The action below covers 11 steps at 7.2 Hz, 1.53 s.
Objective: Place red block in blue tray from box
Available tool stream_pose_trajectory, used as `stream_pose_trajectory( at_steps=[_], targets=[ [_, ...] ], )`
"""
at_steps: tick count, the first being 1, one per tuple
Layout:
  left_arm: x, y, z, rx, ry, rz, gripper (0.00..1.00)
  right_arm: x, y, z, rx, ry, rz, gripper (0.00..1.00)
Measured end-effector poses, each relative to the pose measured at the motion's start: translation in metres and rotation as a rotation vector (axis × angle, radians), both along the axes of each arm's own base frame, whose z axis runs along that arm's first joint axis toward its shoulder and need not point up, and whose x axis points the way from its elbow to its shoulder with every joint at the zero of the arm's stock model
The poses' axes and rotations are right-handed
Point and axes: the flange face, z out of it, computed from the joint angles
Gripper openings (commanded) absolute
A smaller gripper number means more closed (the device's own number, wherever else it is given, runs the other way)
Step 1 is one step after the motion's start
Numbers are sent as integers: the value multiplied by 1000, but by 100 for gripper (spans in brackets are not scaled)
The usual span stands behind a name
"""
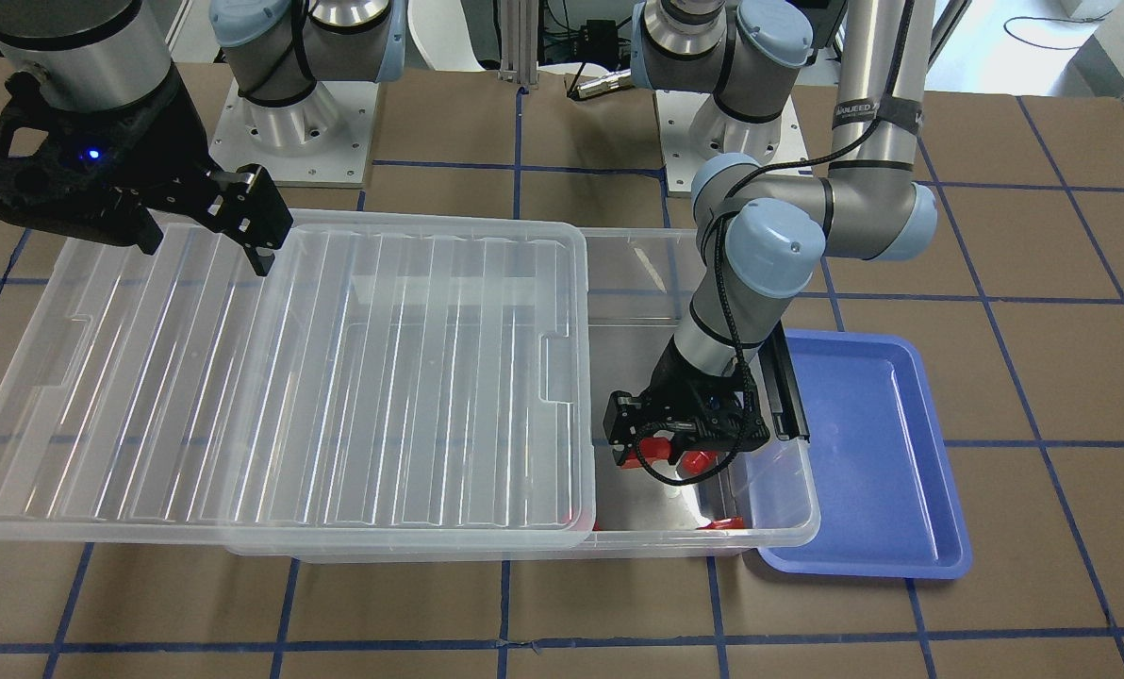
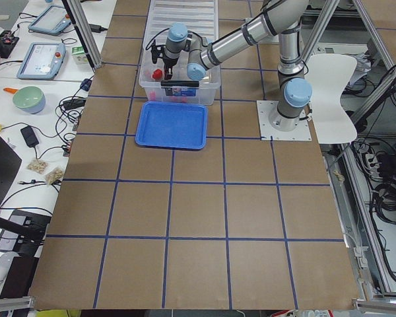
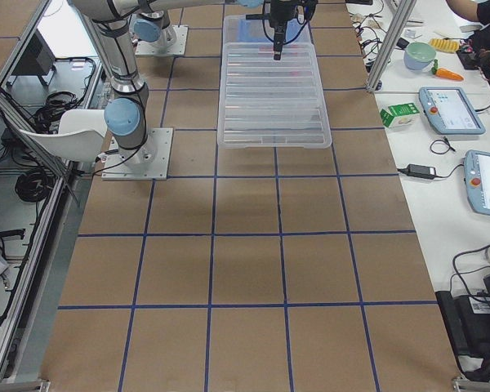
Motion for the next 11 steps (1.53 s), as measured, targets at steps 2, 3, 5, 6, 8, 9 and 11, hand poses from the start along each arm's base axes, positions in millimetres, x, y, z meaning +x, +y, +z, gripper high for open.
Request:
stream_pose_trajectory(
  at_steps=[2, 3, 5, 6, 8, 9, 11],
  targets=[
    [18, 10, 39, 27, -69, -23, 31, 0, 0, 0, 0, -1, 0, 100],
    [30, 13, 66, 48, -112, -41, 30, 0, 0, 0, -1, 0, -1, 100],
    [85, 17, 129, 121, -174, -82, 30, 0, 0, 0, 1, 0, 0, 100],
    [122, 21, 145, 150, -182, -79, 30, 0, 0, -1, 2, 0, 0, 100],
    [219, 22, 130, 208, -165, -66, 30, -4, -2, 1, -1, 0, 0, 100],
    [257, 23, 106, 233, -135, -78, 30, -17, -5, 2, -3, 1, 9, 100],
    [285, 14, 54, 228, -42, -99, 30, -88, -16, 11, -8, 3, 86, 100]
  ],
)
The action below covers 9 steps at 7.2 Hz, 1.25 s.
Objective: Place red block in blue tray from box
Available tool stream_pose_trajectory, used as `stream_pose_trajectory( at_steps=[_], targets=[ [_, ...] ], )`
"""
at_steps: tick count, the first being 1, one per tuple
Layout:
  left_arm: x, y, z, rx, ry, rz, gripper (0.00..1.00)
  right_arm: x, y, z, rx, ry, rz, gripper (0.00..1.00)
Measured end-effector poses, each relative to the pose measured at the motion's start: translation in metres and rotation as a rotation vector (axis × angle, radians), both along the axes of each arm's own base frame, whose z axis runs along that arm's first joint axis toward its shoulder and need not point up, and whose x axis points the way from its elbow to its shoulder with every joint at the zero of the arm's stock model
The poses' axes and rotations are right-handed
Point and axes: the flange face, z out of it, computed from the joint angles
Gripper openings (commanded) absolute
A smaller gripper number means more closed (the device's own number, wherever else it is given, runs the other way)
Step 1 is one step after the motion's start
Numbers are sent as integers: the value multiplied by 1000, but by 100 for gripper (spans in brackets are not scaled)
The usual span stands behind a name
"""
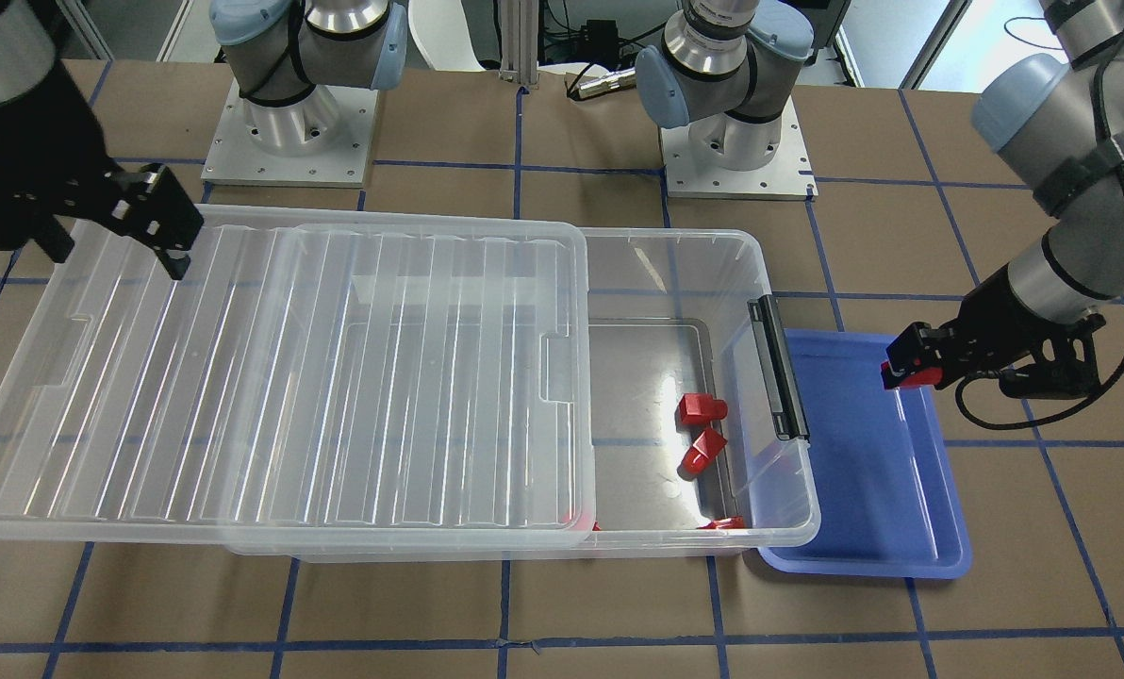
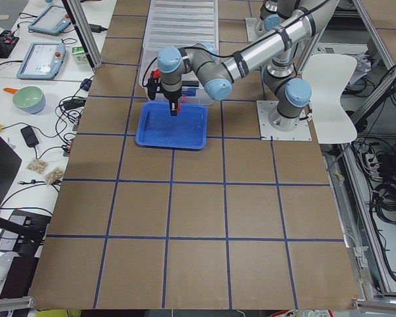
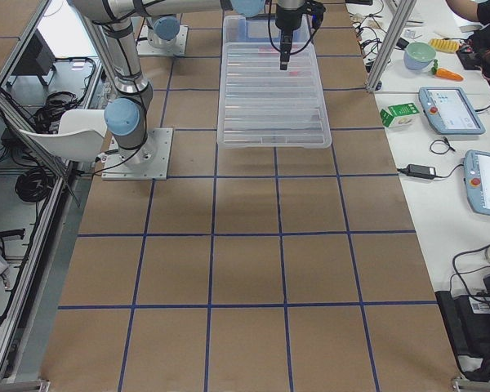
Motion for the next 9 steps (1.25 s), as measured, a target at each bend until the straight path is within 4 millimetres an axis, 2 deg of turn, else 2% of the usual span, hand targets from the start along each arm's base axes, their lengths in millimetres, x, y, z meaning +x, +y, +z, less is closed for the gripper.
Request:
stream_pose_trajectory(
  at_steps=[1, 3, 4, 5, 6, 7, 8, 9],
  targets=[
    [4, -6, -29, 0, 32, -2, 30, -50, -3, 3, 2, 1, 53, 100],
    [7, -12, -77, 12, 57, -2, 34, -148, 4, 2, 12, -1, 115, 100],
    [7, -12, -93, 22, 62, -2, 87, -181, 10, 1, 14, -1, 134, 100],
    [6, -10, -102, 32, 67, 0, 97, -200, 14, 0, 15, 0, 157, 100],
    [5, -10, -101, 32, 66, 4, 100, -209, 15, -3, 18, -1, 173, 100],
    [3, -12, -92, 25, 57, 11, 100, -213, 14, -7, 23, -4, 180, 100],
    [1, -14, -78, 14, 48, 18, 100, -218, 7, -20, 35, -13, 182, 100],
    [-2, -16, -51, 10, 42, 21, 100, -226, -6, -45, 55, -27, 184, 100]
  ],
)
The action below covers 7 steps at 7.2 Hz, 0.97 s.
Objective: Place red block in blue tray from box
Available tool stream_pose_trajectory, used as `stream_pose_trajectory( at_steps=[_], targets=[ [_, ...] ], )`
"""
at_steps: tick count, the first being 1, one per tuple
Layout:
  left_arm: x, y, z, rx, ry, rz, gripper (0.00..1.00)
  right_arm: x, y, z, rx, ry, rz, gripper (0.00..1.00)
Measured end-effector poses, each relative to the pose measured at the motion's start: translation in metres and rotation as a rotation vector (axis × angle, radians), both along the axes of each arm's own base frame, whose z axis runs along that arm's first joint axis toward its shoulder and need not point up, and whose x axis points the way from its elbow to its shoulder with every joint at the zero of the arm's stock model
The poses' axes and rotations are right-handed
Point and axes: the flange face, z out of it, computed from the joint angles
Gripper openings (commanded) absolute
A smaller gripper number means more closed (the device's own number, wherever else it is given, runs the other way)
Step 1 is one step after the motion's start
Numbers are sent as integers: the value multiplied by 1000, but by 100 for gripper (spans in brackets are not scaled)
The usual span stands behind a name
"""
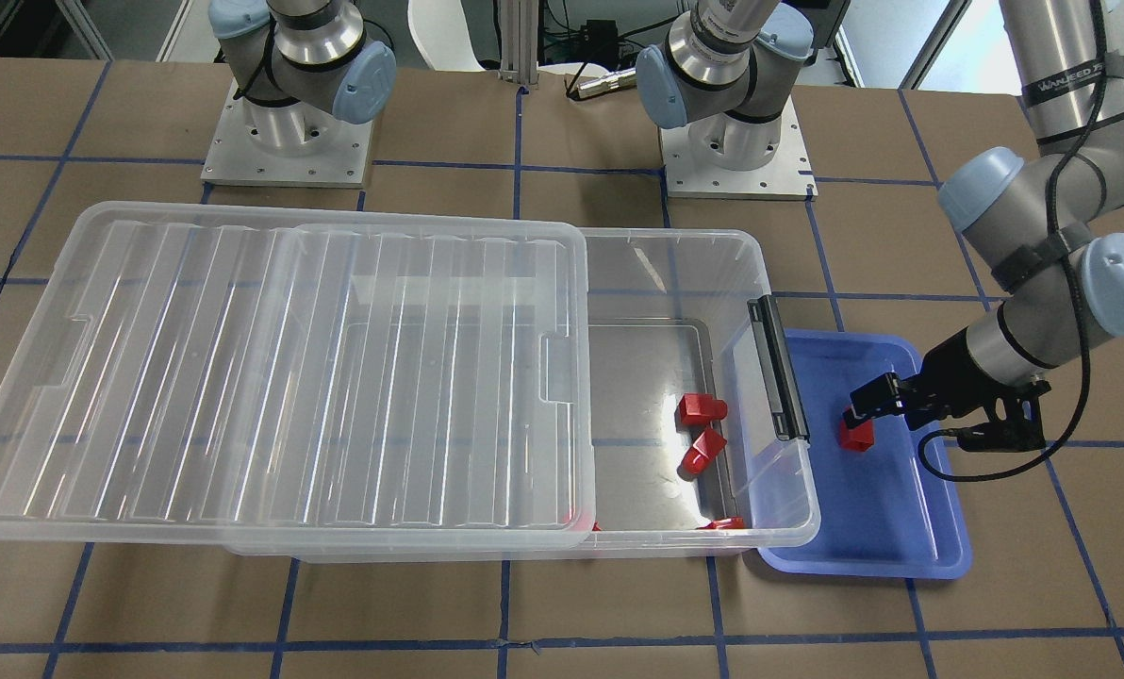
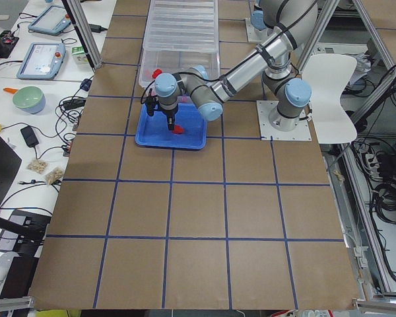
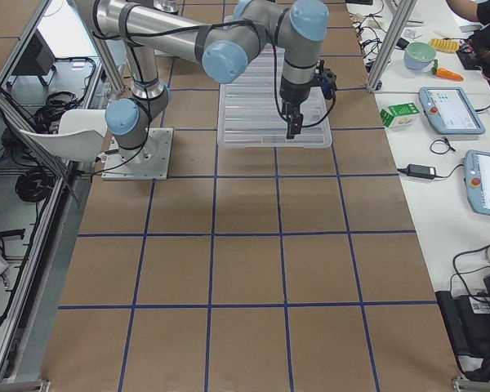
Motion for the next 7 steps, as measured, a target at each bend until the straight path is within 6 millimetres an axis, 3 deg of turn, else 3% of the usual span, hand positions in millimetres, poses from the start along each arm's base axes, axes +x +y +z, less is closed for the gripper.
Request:
stream_pose_trajectory(
  at_steps=[2, 3, 4, 7],
  targets=[
    [-10, -3, 80, 19, -16, -19, 100, -13, -21, -45, 33, -15, 3, 100],
    [-25, 0, 117, 25, -44, -41, 100, -17, -28, -65, 40, -14, 5, 100],
    [-52, 8, 146, 19, -83, -59, 100, -20, -32, -87, 51, -16, 6, 100],
    [-163, 46, 220, -66, -181, -71, 100, -22, -24, -136, 101, -44, -6, 99]
  ],
)
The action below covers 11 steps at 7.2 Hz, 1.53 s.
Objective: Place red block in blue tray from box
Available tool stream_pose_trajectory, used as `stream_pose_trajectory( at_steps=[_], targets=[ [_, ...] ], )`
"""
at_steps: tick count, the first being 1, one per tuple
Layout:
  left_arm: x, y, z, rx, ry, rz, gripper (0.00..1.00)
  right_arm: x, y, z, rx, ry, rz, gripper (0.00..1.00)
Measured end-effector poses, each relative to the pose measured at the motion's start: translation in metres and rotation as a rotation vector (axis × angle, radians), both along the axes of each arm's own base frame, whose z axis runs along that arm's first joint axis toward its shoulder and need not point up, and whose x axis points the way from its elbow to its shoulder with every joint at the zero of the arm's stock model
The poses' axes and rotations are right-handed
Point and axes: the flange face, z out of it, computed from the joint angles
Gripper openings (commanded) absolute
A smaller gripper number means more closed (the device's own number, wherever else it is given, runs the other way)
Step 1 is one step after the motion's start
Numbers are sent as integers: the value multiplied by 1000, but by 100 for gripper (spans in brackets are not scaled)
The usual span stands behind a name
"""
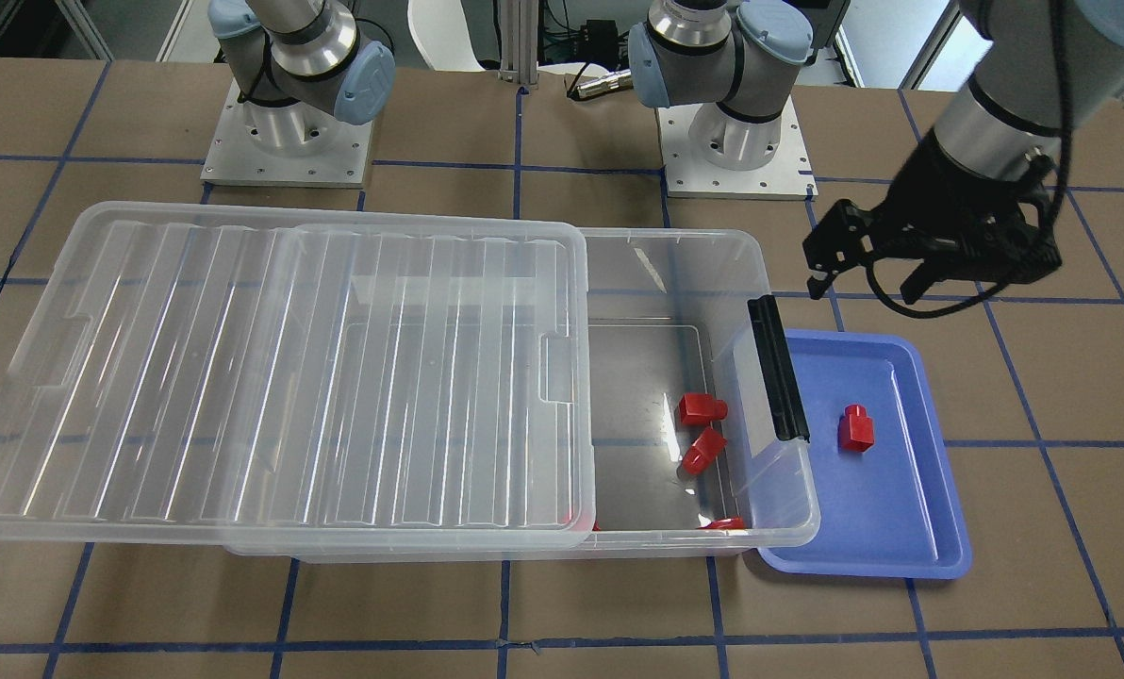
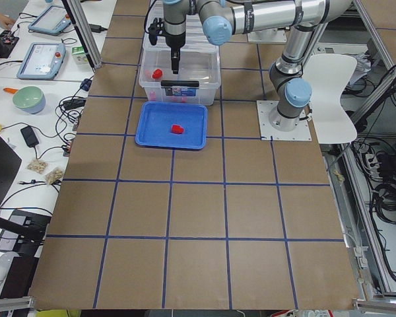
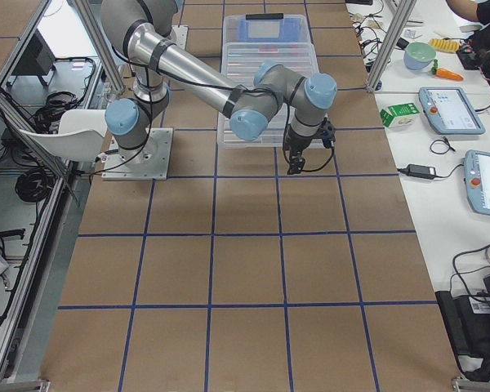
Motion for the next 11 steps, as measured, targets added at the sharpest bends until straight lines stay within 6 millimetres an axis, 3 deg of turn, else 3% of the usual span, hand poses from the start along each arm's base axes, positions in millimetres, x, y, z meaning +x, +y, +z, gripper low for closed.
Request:
stream_pose_trajectory(
  at_steps=[1, 3, 7, 11],
  targets=[
    [-27, 12, 13, -19, -40, -11, 100, -1, 4, -5, 9, -6, -9, 99],
    [-47, 18, 19, -31, -81, -9, 100, 1, 9, -10, 18, -15, -25, 99],
    [-46, 13, 27, -48, -83, 8, 100, 24, 11, -11, 20, -14, -67, 99],
    [-44, 12, 31, -53, -63, 13, 100, 76, 1, -14, 27, 5, -120, 99]
  ],
)
